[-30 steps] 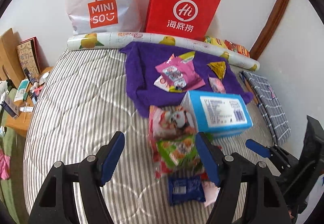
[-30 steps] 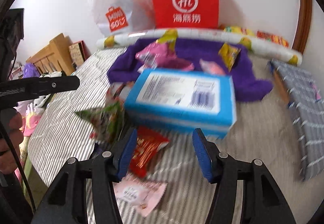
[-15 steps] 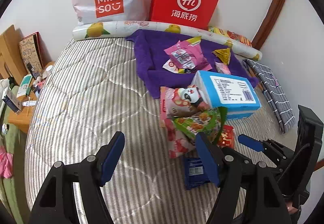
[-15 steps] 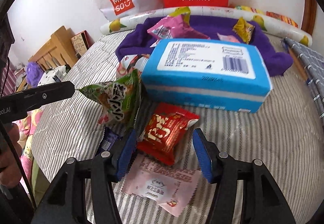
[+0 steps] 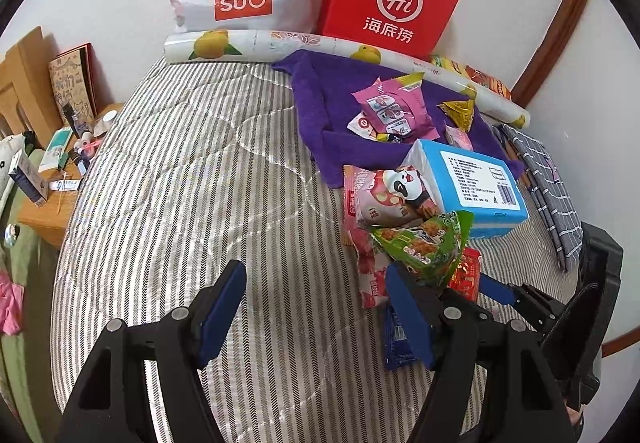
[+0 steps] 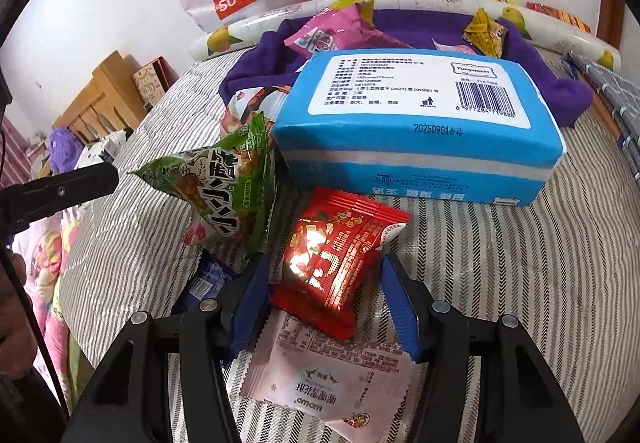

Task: Organize snacks
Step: 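Grasp the red snack packet with right tool while left tool returns to the pile, then grasp the green snack bag with left tool while right tool holds the red packet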

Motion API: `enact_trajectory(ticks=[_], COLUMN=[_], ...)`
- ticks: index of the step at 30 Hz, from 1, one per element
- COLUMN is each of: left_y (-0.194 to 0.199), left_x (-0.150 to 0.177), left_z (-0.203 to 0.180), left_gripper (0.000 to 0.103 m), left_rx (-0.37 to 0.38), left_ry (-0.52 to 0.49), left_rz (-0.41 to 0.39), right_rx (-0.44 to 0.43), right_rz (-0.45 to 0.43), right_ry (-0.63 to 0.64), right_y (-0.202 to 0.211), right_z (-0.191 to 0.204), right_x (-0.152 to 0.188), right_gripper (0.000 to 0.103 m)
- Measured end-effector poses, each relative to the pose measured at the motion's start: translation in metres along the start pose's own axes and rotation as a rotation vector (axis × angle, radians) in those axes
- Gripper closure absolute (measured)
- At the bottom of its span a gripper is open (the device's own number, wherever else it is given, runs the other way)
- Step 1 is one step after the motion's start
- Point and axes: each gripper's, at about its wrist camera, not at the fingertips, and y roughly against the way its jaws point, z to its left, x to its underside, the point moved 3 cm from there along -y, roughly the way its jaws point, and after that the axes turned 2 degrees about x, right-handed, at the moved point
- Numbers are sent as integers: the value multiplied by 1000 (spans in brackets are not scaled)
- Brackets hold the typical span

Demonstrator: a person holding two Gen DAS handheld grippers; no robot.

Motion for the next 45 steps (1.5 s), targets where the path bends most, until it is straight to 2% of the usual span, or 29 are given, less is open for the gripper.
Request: enact_trajectory(ticks=[2,11,20,22,24,27,34,37,42,45], left_y=[0,-2,0,2,3,-2,-11,-13,-30,-42], left_x=[0,3,1,1,1,3,2,1,-3,-1], left_z=[0,-2,-12,-17,-23,-30,-52,-62,-75,-82], left_gripper=[32,32,32,32,32,32,32,32,32,32], left_rx=[2,-6,33,57,70,86,112,121,73,48], left_ry=[-1,-12,-21,-34,-55,-75,-102,-139,-188,-222], left_rz=[2,13,1,-11,-22,-9,-6,-18,1,8], right_rx=[2,119,134,184,194,202,298,298,227,229], right_rz=[-9,-12,-26,-55,-67,-80,-126,-129,-154,-166], right_ry=[3,71,80,124,149,139,149,115,63,68], right_y=[-1,-2,-13,-13,-11,-1,18,18,16,14], right_z=[0,-5,-3,0,0,-11,-51,-70,-88,-88], right_x=[-1,-5,-11,-10,-8,-6,-3,-4,-5,-4], right_gripper=[45,47,46,59,59,59,59,59,59,59])
